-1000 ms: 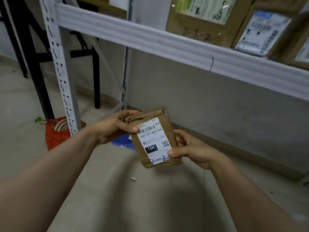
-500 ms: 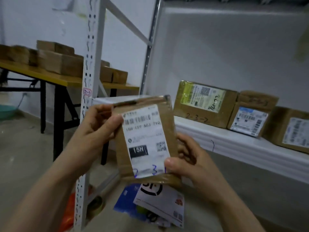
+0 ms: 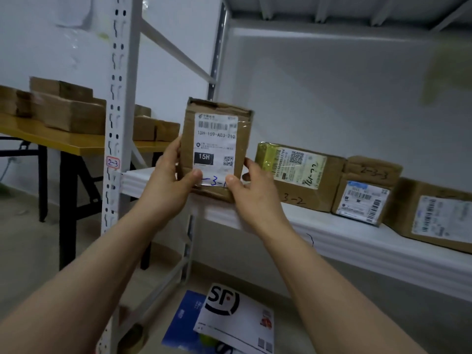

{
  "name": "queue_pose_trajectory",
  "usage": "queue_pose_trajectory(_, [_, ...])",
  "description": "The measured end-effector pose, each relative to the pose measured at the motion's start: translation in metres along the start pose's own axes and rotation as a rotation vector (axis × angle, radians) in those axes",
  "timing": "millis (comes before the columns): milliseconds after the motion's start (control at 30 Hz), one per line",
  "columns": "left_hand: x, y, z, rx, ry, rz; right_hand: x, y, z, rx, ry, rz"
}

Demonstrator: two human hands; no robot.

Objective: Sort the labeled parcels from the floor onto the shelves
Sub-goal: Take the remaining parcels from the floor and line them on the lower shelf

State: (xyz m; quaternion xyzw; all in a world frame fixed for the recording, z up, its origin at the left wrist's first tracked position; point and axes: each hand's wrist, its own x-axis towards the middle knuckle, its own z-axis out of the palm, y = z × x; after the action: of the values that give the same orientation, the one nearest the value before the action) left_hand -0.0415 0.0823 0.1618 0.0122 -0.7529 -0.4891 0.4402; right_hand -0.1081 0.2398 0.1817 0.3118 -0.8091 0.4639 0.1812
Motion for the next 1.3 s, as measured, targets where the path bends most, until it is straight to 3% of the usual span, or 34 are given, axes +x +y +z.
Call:
queue_pose_trajectory(233, [0.040, -0.007, 0.009, 0.286, -0.029, -0.160, 0.012, 0.006, 0.012, -0.049, 0.038, 0.081])
queue_pose_trajectory(467, [0.060, -0.018, 0.028, 0.273, -0.056, -0.264, 0.019, 0.014, 0.013, -0.055, 0.036, 0.114])
queue_pose_trajectory(700, [0.064, -0.031, 0.032, 0.426, -0.045, -0.261, 0.023, 0.017, 0.016, -0.075, 0.012, 0.084])
queue_pose_trajectory(900, [0.073, -0.038, 0.038, 0.432, -0.142, -0.346, 0.026, 0.016, 0.012, -0.160, -0.041, 0.082])
queue_pose_trajectory(1300, [0.072, -0.039, 0.060, 0.630, -0.037, -0.275, 0.019, 0.009, 0.009, -0.210, -0.086, 0.091])
